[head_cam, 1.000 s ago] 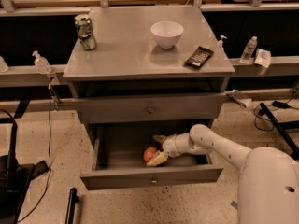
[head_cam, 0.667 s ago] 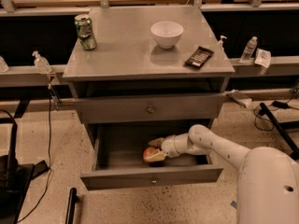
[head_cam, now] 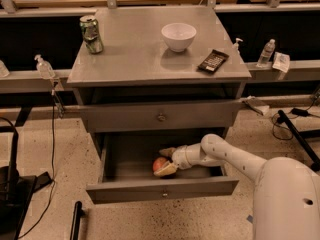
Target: Place apple into middle drawer
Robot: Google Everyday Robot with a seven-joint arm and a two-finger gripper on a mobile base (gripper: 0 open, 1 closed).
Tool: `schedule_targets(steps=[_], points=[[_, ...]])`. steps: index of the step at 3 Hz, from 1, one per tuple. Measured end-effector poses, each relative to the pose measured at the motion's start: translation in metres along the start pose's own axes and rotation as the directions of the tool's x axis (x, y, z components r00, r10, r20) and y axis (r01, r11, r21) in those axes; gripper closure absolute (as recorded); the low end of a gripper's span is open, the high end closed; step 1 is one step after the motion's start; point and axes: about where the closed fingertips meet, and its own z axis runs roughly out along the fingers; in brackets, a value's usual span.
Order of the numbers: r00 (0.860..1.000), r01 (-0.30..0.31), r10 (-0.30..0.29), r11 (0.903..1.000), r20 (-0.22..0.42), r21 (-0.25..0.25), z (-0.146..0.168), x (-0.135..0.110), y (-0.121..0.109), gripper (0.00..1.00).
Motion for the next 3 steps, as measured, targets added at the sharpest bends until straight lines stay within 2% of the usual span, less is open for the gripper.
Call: schedule_targets(steps=[1, 3], points=[[1.0, 0.0, 0.0, 1.0, 0.001, -0.007, 0.004, -0.001, 0.003, 0.18], [1.0, 0.016, -0.016, 0.9998, 0.016, -0.011, 0.002, -0.014, 0.004, 0.16]])
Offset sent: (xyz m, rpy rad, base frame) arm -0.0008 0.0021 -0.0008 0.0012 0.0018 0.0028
